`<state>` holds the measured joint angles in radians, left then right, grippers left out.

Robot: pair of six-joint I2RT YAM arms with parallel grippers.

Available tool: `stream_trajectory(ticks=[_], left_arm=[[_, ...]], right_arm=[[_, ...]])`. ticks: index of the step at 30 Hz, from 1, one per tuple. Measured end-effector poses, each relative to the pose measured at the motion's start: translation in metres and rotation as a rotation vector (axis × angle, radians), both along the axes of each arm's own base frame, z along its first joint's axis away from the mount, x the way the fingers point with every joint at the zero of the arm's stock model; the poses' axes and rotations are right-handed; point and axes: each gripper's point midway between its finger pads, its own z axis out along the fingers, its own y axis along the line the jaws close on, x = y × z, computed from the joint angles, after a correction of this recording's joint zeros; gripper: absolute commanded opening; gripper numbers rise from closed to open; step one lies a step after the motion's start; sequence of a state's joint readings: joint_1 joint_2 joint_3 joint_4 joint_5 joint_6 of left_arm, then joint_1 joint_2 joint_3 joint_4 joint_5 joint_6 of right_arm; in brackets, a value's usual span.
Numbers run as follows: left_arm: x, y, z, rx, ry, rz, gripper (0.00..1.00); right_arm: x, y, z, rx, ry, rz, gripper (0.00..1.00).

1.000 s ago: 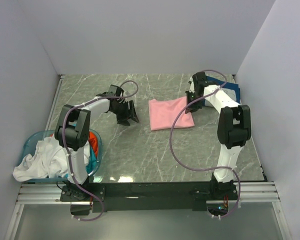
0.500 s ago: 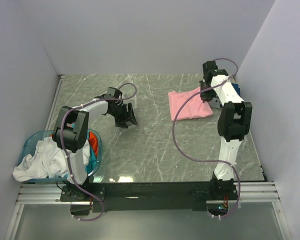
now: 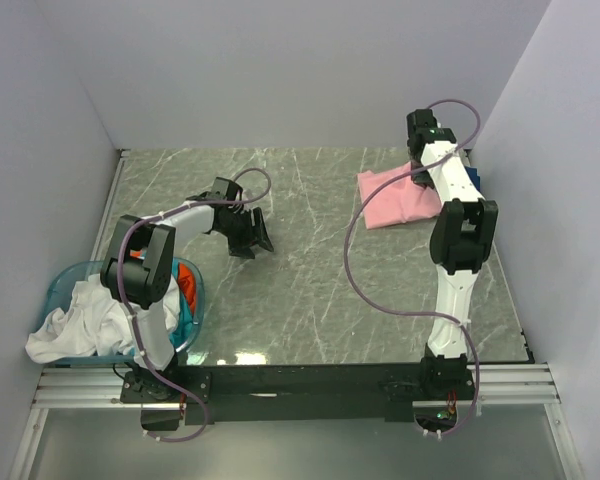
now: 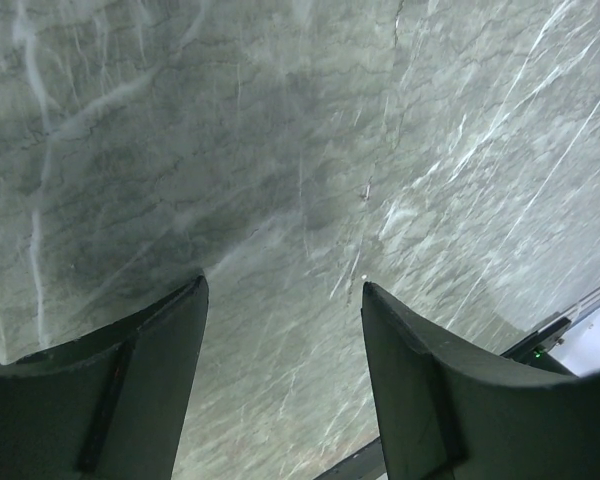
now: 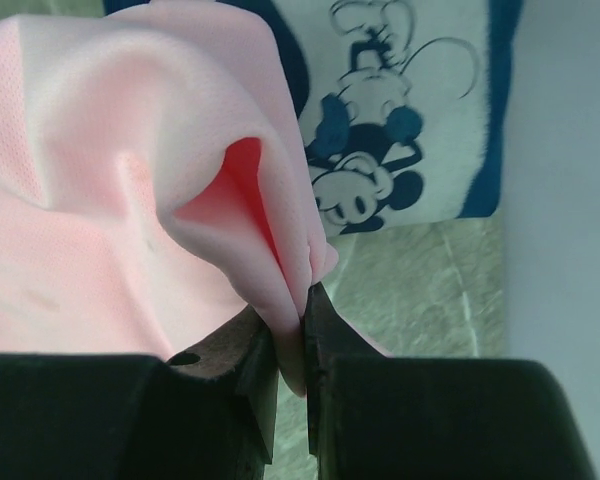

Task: Fold and stack the t-shirts
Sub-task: Neatly place the folded tshirt to the corner

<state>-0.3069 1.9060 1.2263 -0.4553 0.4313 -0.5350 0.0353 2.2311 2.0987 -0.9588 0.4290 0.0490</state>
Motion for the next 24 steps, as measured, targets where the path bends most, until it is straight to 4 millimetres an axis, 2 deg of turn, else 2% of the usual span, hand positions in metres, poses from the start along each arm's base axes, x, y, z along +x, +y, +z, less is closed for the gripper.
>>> stream_trajectory(ticks=[8,17,24], left_arm=[[0.000,-0.001,0.000,-0.017,-0.005,0.030,0.69],[0.001,-0.001,0.000,-0.028,-0.012,0.049,0.69],[0.001,-0.001,0.000,-0.028,-0.011,0.051,0.69]], right_arm=[[0.016,-0.022,0.032,0.000,-0.094,-0.030,0.00],[0.013,-0.062,0.037,0.063,-0.120,-0.091,0.00],[0.014,-0.071,0.044,0.113,-0.148,-0.096,0.00]])
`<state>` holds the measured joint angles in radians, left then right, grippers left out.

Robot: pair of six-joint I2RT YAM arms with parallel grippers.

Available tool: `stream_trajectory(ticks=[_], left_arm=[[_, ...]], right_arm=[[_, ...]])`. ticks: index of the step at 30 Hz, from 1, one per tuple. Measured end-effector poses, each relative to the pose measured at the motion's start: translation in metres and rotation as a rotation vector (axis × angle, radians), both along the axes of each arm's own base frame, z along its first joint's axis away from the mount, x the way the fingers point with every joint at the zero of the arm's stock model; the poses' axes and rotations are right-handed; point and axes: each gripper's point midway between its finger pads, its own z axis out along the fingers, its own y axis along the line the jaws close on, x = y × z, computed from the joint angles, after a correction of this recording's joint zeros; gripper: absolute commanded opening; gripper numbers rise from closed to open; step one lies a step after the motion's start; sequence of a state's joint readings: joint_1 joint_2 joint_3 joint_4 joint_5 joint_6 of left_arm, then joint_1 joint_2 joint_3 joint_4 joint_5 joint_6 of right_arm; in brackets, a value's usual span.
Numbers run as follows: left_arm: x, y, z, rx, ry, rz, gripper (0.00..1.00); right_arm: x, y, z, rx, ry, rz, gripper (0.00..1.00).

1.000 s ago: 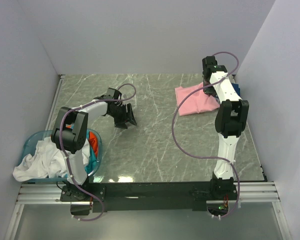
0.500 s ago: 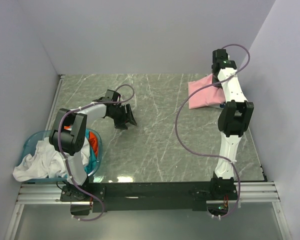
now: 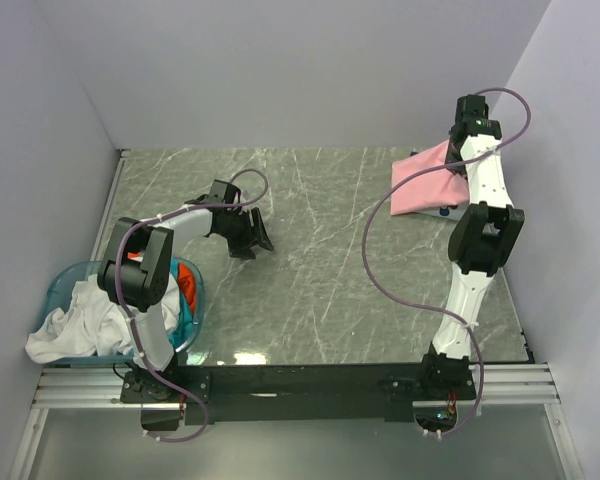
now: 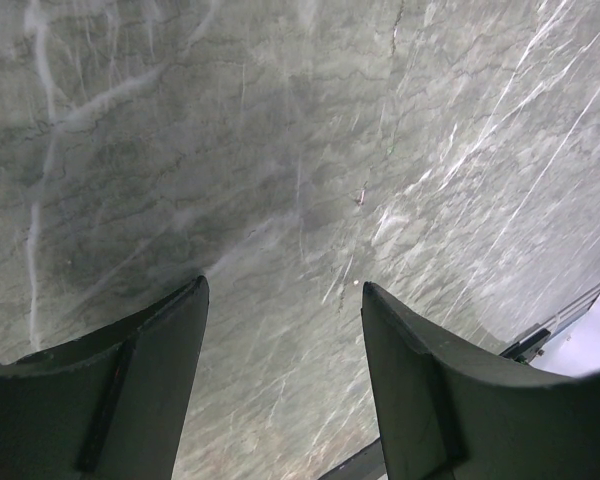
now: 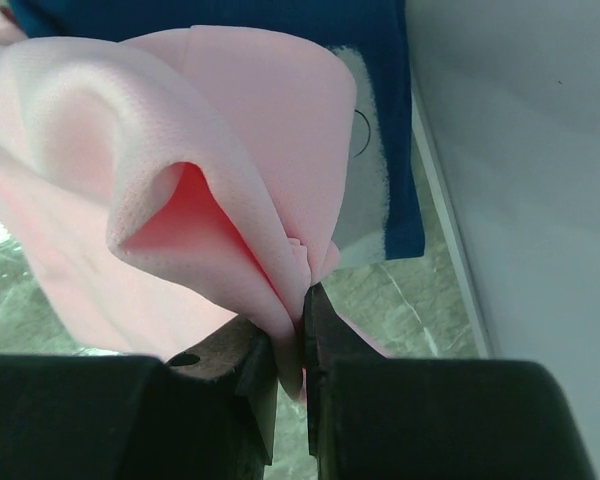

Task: Fold and stack the t-shirts
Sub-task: Neatly place the folded tshirt to the corner

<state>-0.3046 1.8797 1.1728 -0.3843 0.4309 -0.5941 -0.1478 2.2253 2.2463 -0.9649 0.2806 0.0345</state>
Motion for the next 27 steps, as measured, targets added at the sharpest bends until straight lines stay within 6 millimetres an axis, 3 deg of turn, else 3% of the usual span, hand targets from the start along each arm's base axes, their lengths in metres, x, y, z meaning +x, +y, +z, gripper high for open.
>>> stream_trajectory(ticks=[8,19,27], left_arm=[[-0.001,0.000,0.000,0.000,0.004,0.009,0.69],[-0.007,0.003,0.000,0.004,0.016,0.022,0.69],[-0.006,0.002,0.010,-0.003,-0.009,0.025,0.69]], right_arm=[[0.005,-0.001,0.010,0.036,-0.038,0.012,0.00],[-0.006,-0.044,0.010,0.067,-0.054,-0.067,0.00],[-0.006,-0.054,0.011,0.086,-0.070,-0.086,0.00]])
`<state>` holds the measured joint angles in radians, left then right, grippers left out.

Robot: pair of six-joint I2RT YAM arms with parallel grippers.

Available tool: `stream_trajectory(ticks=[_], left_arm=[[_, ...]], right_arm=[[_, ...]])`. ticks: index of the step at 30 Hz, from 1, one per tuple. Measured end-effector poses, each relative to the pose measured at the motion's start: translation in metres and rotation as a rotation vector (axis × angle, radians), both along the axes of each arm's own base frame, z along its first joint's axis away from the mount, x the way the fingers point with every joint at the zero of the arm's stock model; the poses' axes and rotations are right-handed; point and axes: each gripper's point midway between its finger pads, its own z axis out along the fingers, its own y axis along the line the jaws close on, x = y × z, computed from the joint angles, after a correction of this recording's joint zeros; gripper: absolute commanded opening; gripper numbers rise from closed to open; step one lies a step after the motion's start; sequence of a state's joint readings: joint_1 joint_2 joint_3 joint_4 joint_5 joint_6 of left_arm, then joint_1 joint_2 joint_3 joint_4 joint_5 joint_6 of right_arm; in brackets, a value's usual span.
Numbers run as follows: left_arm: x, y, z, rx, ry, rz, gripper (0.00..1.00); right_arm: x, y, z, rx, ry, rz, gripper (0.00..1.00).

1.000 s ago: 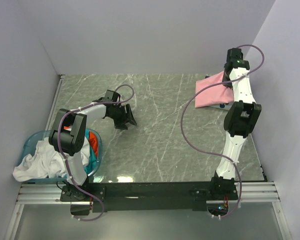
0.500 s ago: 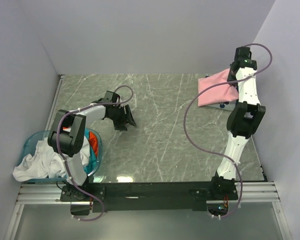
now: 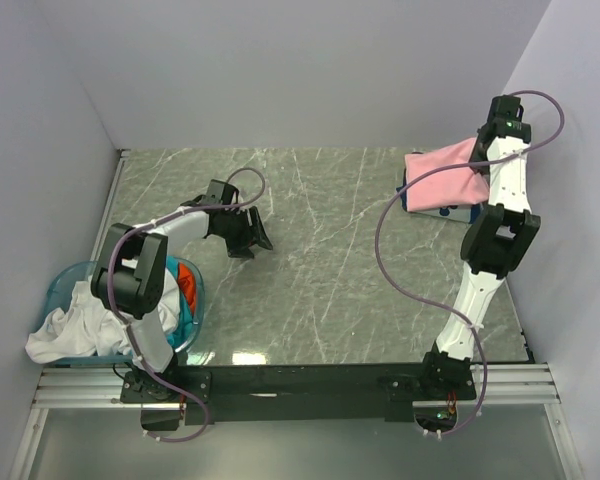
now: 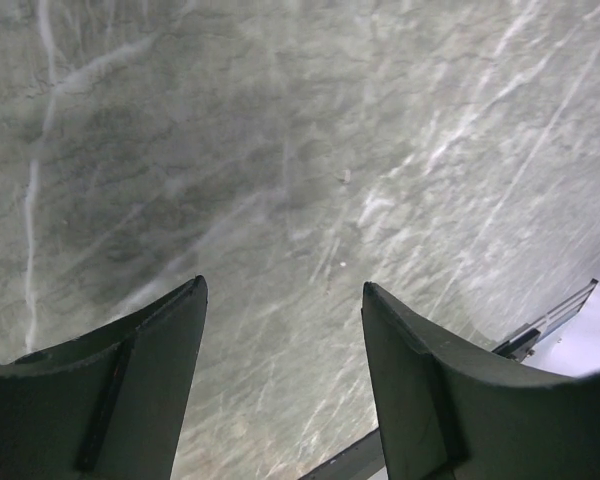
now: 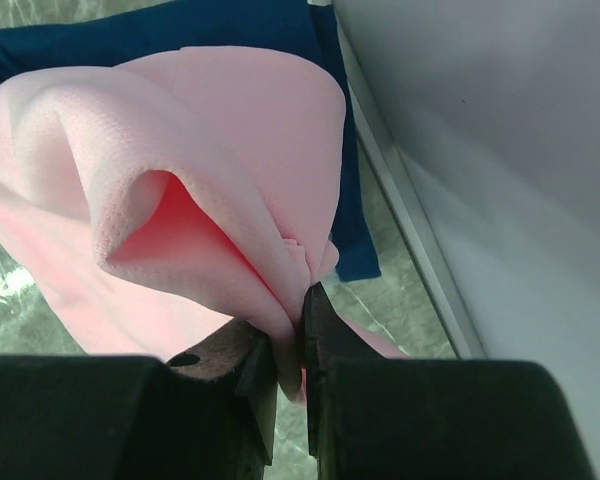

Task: Fold and stack the t-shirts
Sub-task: Neatly place the folded tshirt to the corner

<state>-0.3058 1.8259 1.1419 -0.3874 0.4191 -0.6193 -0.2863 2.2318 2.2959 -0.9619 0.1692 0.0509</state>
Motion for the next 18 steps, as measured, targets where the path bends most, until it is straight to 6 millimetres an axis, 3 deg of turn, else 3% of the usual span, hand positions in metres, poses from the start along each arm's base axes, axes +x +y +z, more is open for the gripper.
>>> stream_trajectory(ticks=[2,3,4,5,8,14,18], left_arm=[[0.001,-0.001,0.005,-0.004,-0.012,0.001,0.69],[0.001,-0.001,0.008,-0.006,-0.019,0.000,0.69],[0.001,-0.002,0.009,-0.006,-0.022,0.000,0.69],[0.001,-0.002,0.010,-0.006,-0.025,-0.001,0.69],[0.001,-0.002,0.012,-0.002,-0.034,-0.001,0.69],[0.005,-0.003,0.031,0.000,-0.092,0.008,0.70],[0.010,-0.002,0.053,-0.006,-0.162,0.023,0.70]], right_arm=[[0.003,0.000,-0.004,0.005,-0.001,0.000,0.01],[0.005,-0.001,-0.007,0.006,0.000,-0.003,0.08],[0.006,-0.001,-0.009,0.007,0.001,-0.004,0.19],[0.008,-0.002,-0.014,0.010,0.006,-0.011,0.43],[0.009,-0.005,-0.024,0.012,0.020,-0.039,0.83],[0.008,-0.008,-0.026,-0.004,0.004,-0.071,0.85],[-0.005,-0.003,-0.027,-0.011,0.009,-0.074,0.86]])
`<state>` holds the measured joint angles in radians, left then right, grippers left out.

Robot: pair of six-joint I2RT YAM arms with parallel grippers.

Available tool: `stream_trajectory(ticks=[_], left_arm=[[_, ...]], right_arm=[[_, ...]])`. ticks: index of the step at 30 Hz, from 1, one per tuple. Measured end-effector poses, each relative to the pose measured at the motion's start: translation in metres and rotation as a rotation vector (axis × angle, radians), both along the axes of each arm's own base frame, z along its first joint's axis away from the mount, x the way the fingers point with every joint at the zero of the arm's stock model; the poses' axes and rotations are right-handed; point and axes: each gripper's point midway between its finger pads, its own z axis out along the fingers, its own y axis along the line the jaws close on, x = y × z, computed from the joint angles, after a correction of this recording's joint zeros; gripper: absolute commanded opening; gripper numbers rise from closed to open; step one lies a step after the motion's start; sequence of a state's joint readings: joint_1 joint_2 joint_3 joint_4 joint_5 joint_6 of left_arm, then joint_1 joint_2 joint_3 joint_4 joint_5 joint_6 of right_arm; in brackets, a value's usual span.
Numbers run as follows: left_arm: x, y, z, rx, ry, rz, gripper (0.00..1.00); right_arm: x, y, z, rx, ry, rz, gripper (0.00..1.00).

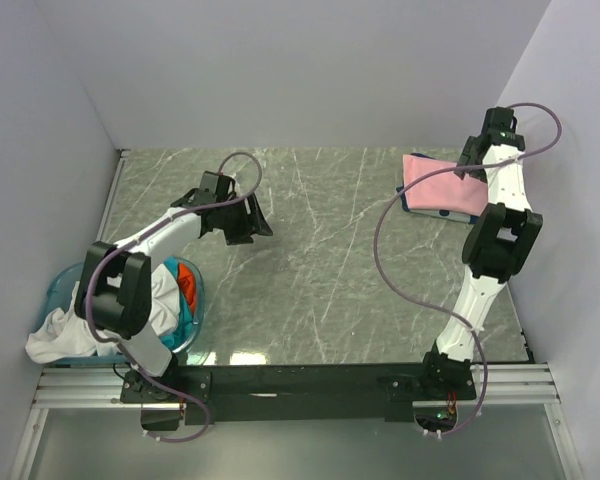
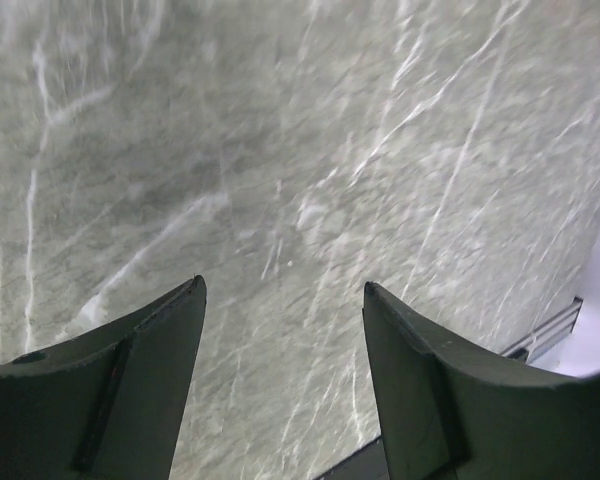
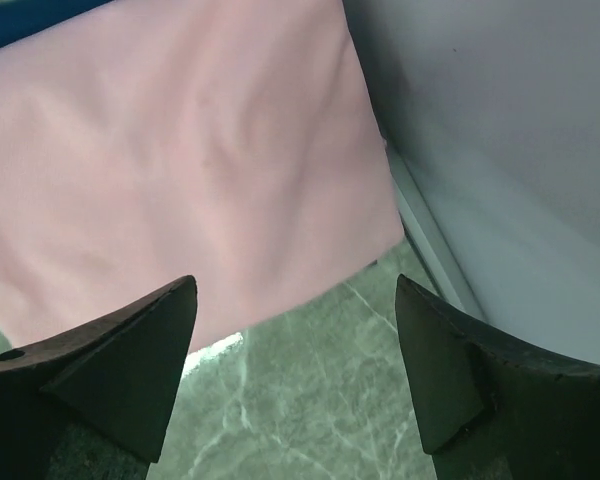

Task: Fold and stack the t-shirts
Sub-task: Neatly place the folded tshirt to the corner, then reset both grippers

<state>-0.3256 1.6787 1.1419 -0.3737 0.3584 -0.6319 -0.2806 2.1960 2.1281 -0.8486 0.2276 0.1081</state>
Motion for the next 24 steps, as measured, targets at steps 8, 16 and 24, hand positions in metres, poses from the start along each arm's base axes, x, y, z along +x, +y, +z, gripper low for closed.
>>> stream_trajectory(ticks=[8,16,24], left_arm=[[0.010,0.002,0.045,-0.023,-0.161,0.037,0.70],[0.002,0.016,0.076,-0.008,-0.289,0.097,0.70],[-0.017,0.030,0.099,0.024,-0.402,0.188,0.71]], right_arm=[[-0.030,0.045,0.058,-0.029,-0.144,0.066,0.88],[-0.063,0.154,0.109,0.020,-0.330,0.275,0.88],[-0.149,0.261,0.067,0.212,-0.321,0.475,0.87]])
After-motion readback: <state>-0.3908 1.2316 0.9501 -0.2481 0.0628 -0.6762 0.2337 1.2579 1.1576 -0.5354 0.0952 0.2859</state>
